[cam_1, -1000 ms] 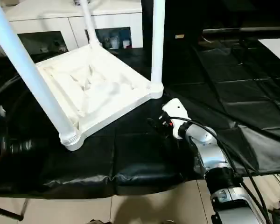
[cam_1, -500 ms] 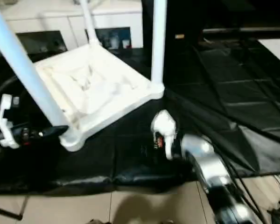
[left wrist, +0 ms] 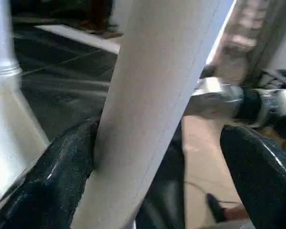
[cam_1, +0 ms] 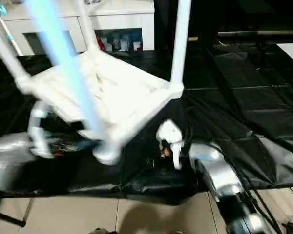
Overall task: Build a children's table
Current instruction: Rotate table base
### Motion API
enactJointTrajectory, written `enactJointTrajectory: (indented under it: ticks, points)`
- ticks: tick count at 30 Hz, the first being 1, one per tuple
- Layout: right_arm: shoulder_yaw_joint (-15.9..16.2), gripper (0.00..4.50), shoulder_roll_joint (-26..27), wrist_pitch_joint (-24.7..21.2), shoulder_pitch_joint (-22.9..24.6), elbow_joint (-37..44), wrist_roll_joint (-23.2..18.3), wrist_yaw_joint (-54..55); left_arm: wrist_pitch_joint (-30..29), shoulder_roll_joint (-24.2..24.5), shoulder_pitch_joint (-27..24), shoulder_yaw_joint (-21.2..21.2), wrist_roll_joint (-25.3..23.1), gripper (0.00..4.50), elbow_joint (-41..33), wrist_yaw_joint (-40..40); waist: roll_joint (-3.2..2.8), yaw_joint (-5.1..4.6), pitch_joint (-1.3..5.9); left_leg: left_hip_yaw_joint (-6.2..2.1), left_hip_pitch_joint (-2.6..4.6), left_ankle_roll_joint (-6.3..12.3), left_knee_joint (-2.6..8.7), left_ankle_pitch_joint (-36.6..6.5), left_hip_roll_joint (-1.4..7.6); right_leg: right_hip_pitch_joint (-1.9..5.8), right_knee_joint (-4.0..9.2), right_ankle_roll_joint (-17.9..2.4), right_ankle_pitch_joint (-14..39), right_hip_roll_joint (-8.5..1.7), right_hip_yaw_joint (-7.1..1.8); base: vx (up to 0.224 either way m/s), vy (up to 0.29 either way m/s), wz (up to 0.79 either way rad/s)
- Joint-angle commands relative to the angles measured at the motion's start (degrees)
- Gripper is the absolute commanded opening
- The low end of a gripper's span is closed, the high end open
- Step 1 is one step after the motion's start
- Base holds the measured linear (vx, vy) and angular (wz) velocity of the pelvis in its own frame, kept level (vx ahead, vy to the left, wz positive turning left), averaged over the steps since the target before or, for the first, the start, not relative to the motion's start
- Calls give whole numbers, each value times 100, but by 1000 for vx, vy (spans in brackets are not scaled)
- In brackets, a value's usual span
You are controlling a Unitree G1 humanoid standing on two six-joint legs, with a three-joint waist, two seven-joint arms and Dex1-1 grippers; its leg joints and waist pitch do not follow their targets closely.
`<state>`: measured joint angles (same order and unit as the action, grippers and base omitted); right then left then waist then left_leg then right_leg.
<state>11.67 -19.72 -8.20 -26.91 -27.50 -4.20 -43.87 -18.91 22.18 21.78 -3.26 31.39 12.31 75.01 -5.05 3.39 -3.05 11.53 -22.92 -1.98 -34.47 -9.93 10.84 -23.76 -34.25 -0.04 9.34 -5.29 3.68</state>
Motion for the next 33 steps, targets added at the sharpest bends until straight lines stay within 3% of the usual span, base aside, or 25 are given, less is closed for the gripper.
enactJointTrajectory:
  ticks: [1,2,5,9,14,20,22,26,27,33]
  points:
    - [-202,396,53,84,-238,-498,281,787,139,-206,237,-278,-144,448,-122,-19,79,-27,396,-84,197,90,395,-1161,184,238,378,-1383,1493,-265,-220,0,0,0]
    - [-210,396,93,98,-290,-551,278,849,260,-359,340,-389,-262,448,-26,-57,95,4,407,-71,213,107,375,-1112,189,239,372,-1373,1395,-260,-230,0,0,0]
    - [-148,396,211,98,-372,-591,308,947,512,-647,558,-561,-530,448,230,-270,116,-9,433,-95,129,292,362,-855,182,332,321,-1285,1069,-258,-204,0,0,0]
    - [-23,396,396,206,-471,-755,440,1053,911,-924,852,-643,-927,448,737,-699,143,-65,453,-87,106,467,317,-743,159,342,322,-1345,914,-253,-187,0,0,0]
    - [11,396,657,406,-647,-1140,569,1275,1229,-1179,1168,-666,-1185,448,1218,-1032,131,-103,424,-98,142,332,340,-1122,178,312,393,-1270,1559,-272,-182,0,0,0]
    - [-13,396,956,559,-779,-1390,593,1460,1719,-1662,1623,-732,-1392,448,1785,-1239,146,-103,430,-106,137,298,348,-1230,179,324,401,-1281,1623,-276,-175,0,0,0]
    - [-9,396,997,589,-792,-1416,602,1460,1825,-1757,1699,-754,-1437,448,1892,-1269,158,-113,430,-113,96,336,348,-1181,172,345,390,-1274,1539,-274,-169,0,0,0]
    - [7,396,1067,689,-789,-1475,626,1438,2048,-2050,1889,-809,-1558,448,2207,-1372,158,-109,457,-99,120,456,312,-1070,171,330,378,-1383,1261,-275,-173,0,0,0]
    - [-12,396,1085,734,-794,-1526,653,1440,2167,-2115,1939,-800,-1616,448,2339,-1380,168,-108,457,-102,90,494,310,-1000,166,354,359,-1418,1167,-278,-169,0,0,0]
    - [-26,396,1084,827,-716,-1509,676,1375,2471,-2290,2111,-743,-1887,448,2816,-1808,178,-100,478,-104,86,653,287,-882,171,368,334,-1501,889,-276,-156,0,0,0]
